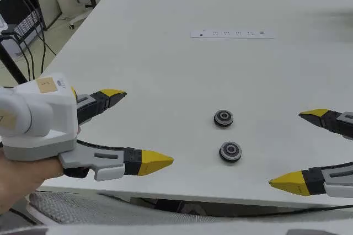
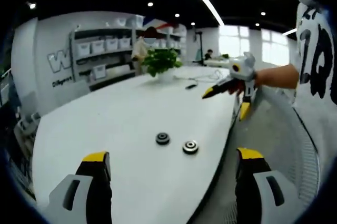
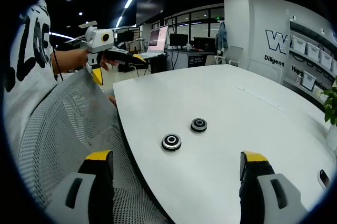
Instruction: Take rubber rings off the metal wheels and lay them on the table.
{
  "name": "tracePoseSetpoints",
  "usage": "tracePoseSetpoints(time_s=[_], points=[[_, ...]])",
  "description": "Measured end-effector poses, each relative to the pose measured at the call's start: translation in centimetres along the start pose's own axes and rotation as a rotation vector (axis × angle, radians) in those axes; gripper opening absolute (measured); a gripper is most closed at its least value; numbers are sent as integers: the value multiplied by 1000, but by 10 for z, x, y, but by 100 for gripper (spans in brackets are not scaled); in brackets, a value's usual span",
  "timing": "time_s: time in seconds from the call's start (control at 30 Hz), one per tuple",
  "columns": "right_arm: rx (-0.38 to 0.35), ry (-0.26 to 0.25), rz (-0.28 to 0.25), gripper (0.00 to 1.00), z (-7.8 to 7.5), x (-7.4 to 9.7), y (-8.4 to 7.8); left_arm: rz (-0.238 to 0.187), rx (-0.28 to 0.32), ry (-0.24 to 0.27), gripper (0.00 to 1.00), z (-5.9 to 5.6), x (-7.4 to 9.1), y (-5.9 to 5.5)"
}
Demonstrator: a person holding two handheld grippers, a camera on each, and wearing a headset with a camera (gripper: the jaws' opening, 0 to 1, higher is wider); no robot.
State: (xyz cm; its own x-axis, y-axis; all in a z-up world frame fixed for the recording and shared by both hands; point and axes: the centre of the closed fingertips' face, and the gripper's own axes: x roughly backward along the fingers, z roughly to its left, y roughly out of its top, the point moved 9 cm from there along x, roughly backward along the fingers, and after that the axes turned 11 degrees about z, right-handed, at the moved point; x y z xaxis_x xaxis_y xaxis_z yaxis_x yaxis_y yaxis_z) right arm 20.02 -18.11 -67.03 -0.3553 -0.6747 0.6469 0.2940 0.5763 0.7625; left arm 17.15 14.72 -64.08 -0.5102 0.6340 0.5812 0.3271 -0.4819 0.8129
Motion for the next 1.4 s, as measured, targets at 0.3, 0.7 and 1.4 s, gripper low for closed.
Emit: tracePoseSetpoints(time_s=[0.3, 0.7, 1.4], points=[[1, 2, 11, 96, -1, 1, -3, 9, -3, -7, 100, 0, -3, 2], [-10, -2, 7, 96, -5, 3, -6, 8, -14, -19, 100, 3, -12, 7], [5, 18, 24, 95, -9, -4, -3, 6, 4, -13, 98, 5, -12, 2]])
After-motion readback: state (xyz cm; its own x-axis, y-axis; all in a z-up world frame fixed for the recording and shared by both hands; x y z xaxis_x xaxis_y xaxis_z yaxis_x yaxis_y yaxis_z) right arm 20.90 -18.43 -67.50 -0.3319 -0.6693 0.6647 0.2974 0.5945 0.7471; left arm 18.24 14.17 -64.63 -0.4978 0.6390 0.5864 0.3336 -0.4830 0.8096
